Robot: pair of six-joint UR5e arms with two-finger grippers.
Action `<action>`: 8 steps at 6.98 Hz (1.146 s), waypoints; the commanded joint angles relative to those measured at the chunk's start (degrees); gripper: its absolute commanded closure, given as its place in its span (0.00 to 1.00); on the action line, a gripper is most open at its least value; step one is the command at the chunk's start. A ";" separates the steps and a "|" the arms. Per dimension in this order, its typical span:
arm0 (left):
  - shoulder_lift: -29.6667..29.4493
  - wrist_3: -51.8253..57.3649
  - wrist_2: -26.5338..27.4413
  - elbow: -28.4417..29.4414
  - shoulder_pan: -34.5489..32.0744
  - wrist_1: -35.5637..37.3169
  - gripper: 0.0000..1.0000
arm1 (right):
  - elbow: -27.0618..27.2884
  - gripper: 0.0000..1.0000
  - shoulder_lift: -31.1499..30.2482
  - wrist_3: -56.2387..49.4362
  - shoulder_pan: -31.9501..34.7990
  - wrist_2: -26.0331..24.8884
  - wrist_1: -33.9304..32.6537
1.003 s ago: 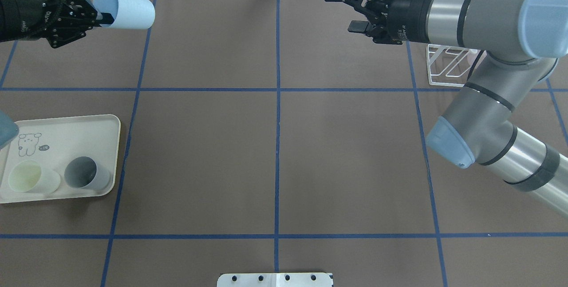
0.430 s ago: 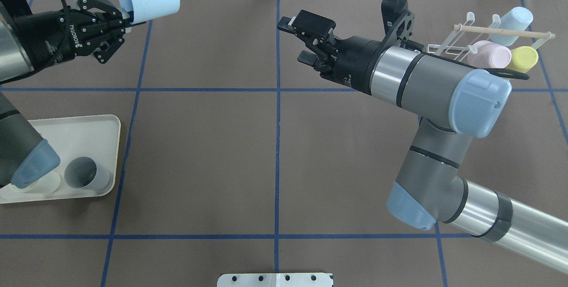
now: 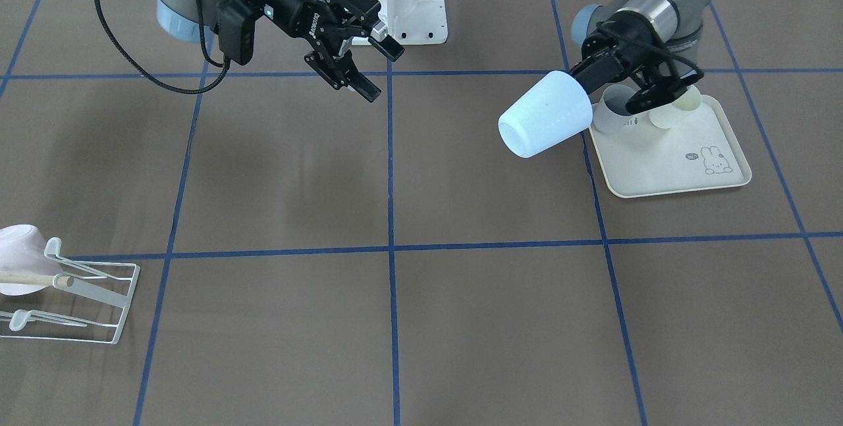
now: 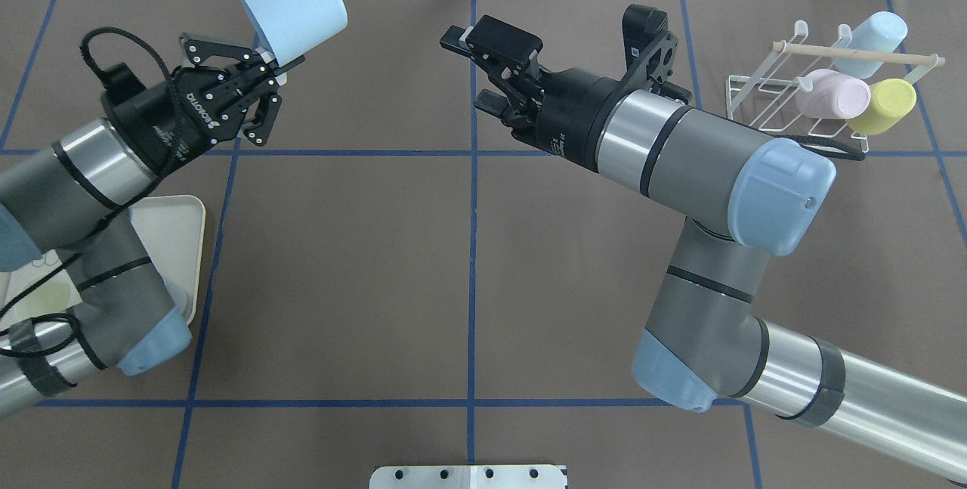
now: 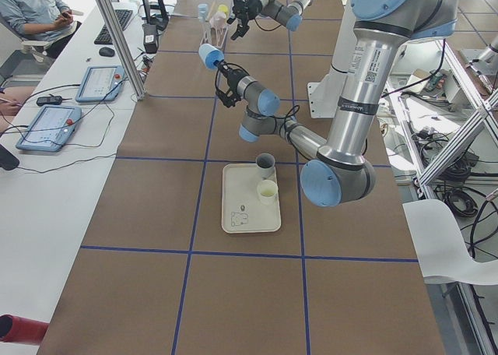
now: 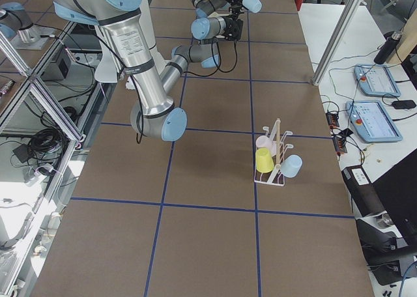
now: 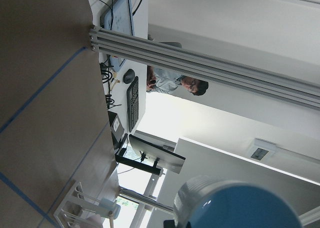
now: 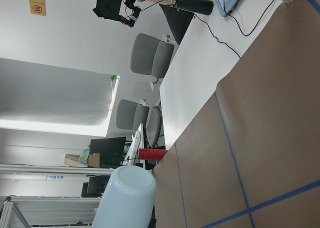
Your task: Transfer IKEA cup to right arm and place on rack
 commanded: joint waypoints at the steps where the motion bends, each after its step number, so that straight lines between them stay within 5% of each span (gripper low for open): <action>1: -6.07 -0.89 4.11 2.99 3.45 -0.33 1.00 | -1.84 0.00 2.05 1.35 -0.41 -1.16 0.07; 8: -8.11 3.33 3.67 2.73 6.43 2.67 1.00 | -4.13 0.00 3.37 1.26 -0.58 -1.69 0.07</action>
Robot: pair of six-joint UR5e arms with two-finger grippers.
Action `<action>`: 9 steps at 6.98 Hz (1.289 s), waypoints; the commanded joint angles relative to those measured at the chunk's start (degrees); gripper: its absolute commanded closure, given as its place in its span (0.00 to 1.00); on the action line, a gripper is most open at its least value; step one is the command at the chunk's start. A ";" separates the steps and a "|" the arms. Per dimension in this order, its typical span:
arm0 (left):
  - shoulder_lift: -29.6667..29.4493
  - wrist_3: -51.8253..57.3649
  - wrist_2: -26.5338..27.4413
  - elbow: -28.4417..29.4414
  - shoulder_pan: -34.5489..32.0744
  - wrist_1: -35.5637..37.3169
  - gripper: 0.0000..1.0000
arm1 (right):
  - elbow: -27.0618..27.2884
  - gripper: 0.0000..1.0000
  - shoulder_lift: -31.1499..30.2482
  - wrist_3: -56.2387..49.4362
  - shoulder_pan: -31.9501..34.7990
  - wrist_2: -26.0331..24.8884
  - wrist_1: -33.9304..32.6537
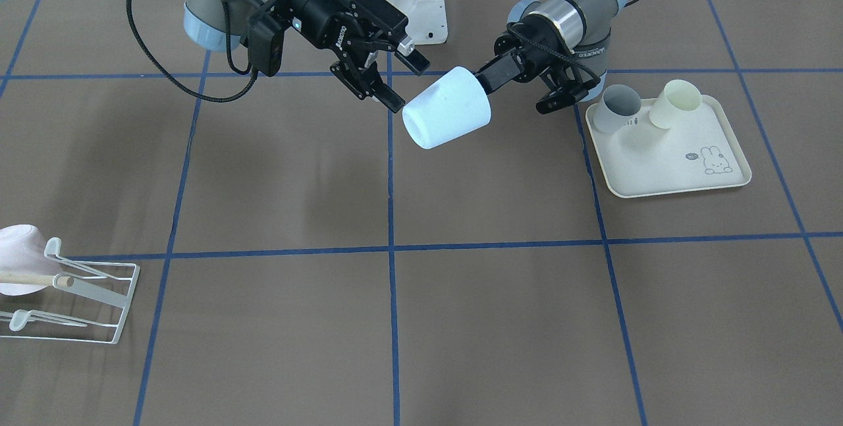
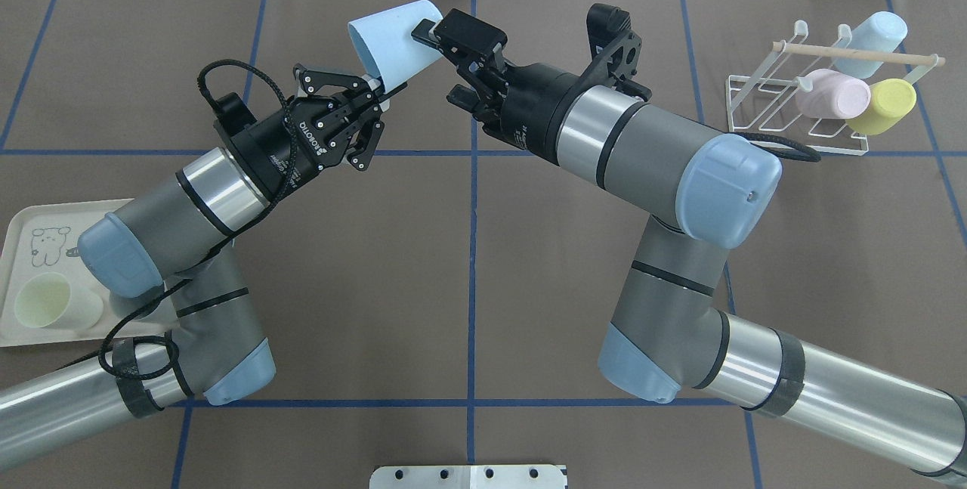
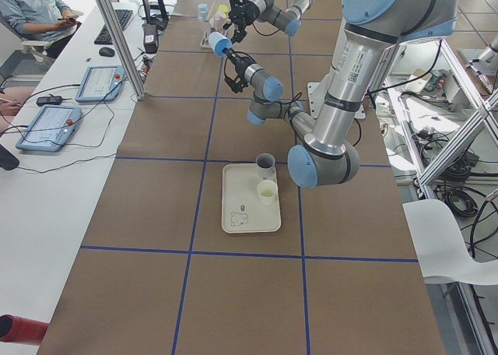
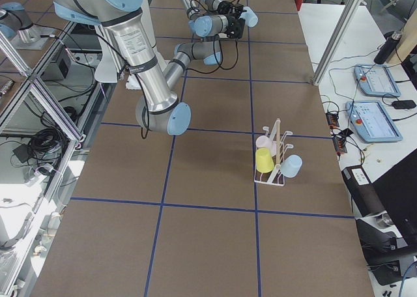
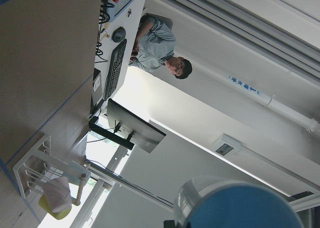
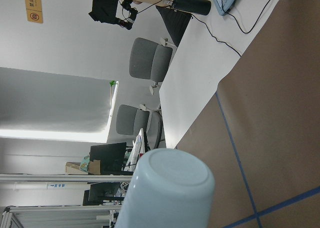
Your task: Transfer IKEA cup to right arm and place on rack
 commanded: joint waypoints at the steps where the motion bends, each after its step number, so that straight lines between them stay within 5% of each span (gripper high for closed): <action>1: -0.19 0.17 0.17 -0.35 1.30 0.11 1.00 | -0.04 0.00 0.10 0.03 0.08 -0.28 0.00; 9: -2.20 0.17 0.44 -0.71 2.81 0.20 1.00 | -0.57 0.01 0.18 0.11 0.35 -2.04 0.26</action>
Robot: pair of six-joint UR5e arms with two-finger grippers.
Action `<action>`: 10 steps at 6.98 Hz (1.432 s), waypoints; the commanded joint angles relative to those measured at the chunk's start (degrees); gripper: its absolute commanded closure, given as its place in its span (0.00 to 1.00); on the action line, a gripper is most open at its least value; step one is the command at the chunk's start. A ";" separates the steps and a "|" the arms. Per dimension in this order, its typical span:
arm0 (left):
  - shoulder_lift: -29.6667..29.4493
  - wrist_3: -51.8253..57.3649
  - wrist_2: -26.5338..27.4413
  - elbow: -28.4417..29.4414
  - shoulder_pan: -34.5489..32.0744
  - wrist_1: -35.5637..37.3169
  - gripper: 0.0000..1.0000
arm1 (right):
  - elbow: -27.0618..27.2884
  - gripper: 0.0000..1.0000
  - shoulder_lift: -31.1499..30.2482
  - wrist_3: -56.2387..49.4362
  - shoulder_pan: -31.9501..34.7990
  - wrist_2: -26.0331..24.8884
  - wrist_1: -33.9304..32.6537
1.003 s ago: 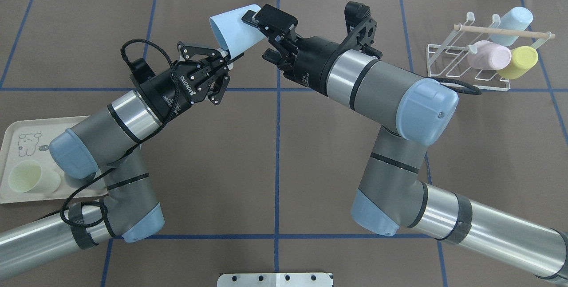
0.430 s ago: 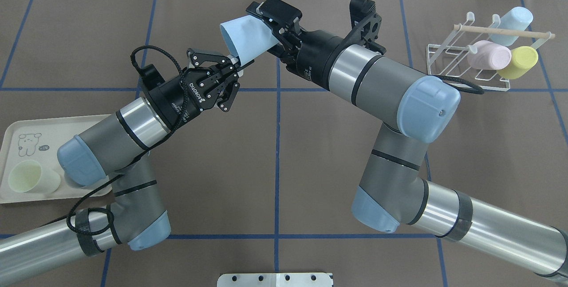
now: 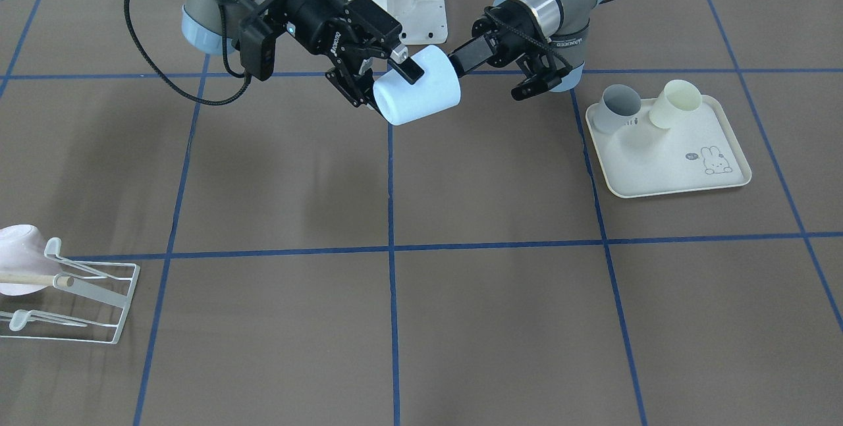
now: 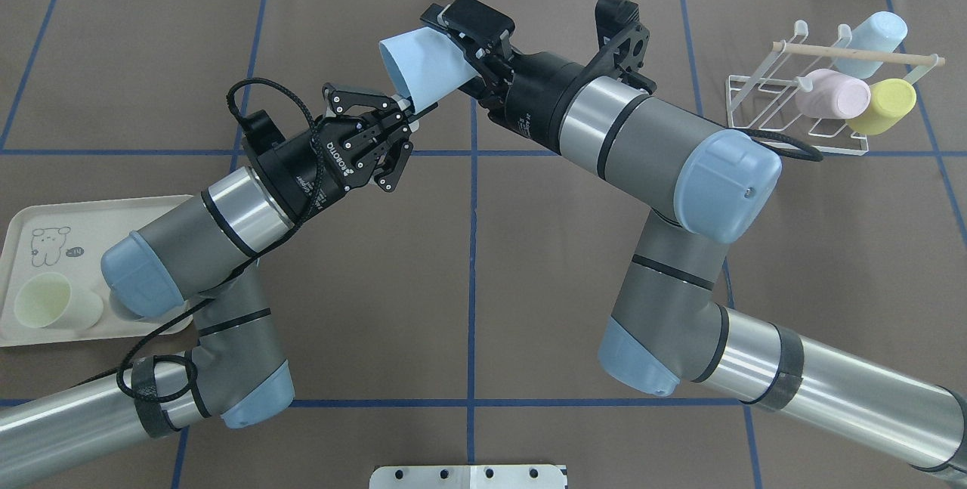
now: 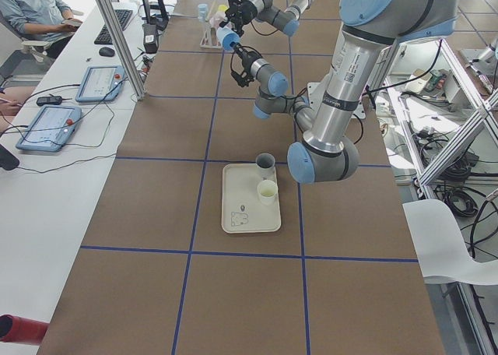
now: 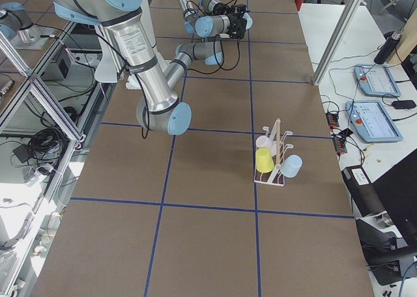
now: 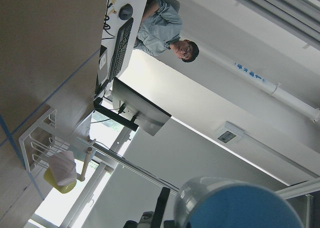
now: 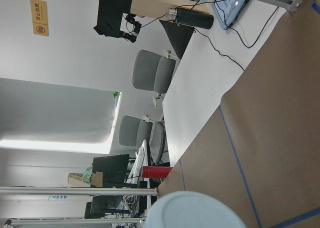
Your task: Transfer IKEA cup to right arm and place on rack
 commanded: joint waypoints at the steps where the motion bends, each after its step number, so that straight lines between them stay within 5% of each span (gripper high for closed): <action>1: -0.42 -0.07 0.00 0.07 0.13 -0.02 1.00 | -0.03 0.02 0.07 0.00 -0.24 0.00 0.09; 3: -0.60 -0.07 -0.09 0.07 0.13 0.06 1.00 | -0.03 0.05 0.07 0.09 -0.24 0.08 0.09; 4: -0.60 -0.07 -0.26 0.07 0.13 -0.11 1.00 | -0.20 0.77 -0.10 2.35 -0.15 0.00 1.91; 5: -0.25 -0.07 -0.70 0.07 0.04 -0.29 0.43 | -1.51 1.00 -0.28 2.55 -0.15 0.26 4.54; 6: -0.33 0.02 -0.27 -0.10 0.04 -0.11 0.00 | -3.00 1.00 -0.28 2.55 -0.06 0.26 7.01; 10: 0.46 2.83 -0.61 -1.59 -0.39 -0.11 0.00 | -3.11 1.00 -0.11 2.90 2.64 0.96 7.21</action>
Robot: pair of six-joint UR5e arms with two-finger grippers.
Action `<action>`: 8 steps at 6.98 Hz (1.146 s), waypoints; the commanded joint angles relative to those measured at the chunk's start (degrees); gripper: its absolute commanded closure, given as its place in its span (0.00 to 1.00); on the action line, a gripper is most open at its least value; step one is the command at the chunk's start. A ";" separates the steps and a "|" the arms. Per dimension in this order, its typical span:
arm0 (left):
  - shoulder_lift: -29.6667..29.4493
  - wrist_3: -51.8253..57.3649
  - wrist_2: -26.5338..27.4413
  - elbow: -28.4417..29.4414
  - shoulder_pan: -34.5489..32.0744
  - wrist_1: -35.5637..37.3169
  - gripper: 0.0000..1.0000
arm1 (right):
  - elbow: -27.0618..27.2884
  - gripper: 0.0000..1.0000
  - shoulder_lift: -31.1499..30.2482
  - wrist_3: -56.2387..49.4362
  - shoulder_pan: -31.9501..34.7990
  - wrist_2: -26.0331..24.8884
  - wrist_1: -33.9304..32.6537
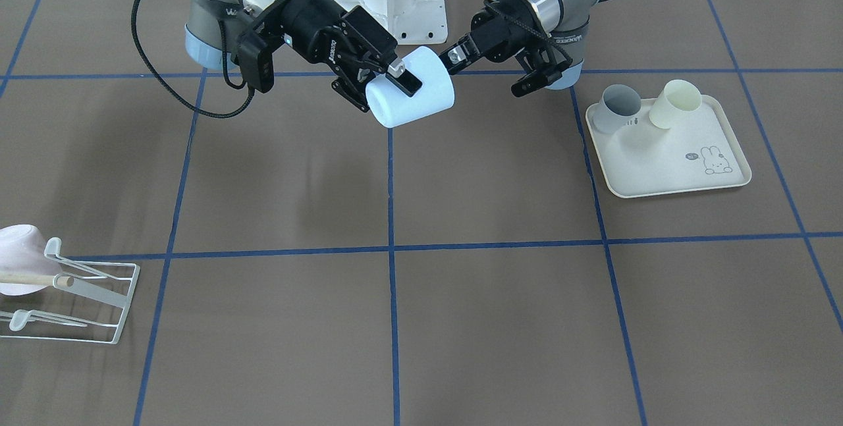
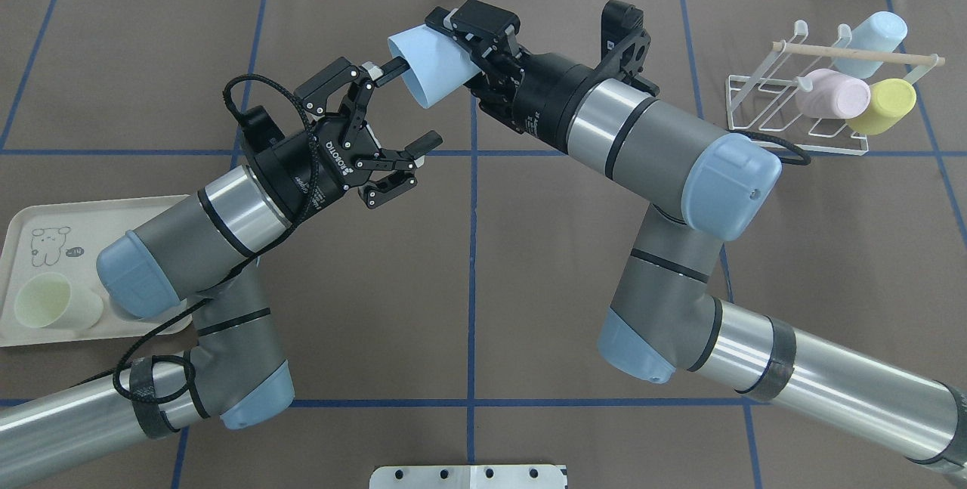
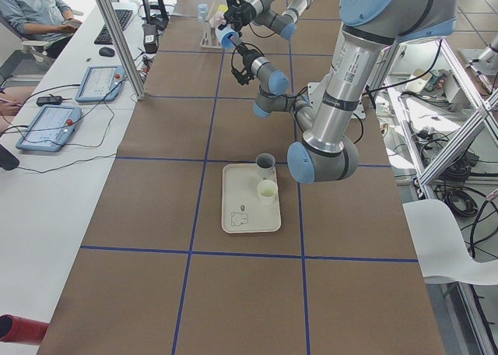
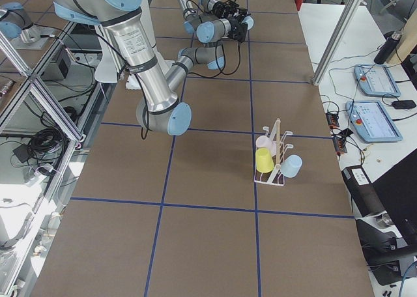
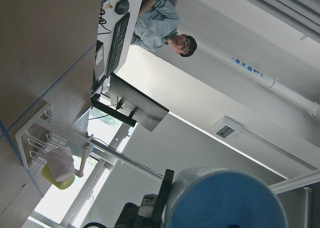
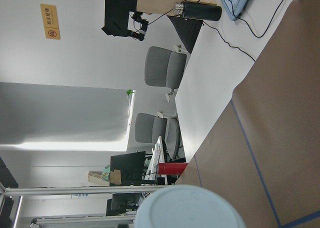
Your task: Transfer IKEA cup to right arm and place on rack
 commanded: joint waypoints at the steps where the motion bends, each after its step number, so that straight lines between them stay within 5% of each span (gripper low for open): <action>1: 1.63 0.39 -0.44 -1.46 -0.24 0.03 0.00 | -0.19 1.00 0.01 0.36 4.99 3.57 -0.02; 4: 9.97 0.40 -10.16 -6.12 -6.97 0.90 0.00 | -1.76 1.00 -4.18 -2.78 17.47 12.89 -2.55; 8: 19.98 17.82 -27.58 -19.89 -18.16 23.25 0.00 | -2.21 1.00 -15.95 -39.18 23.91 13.54 -11.71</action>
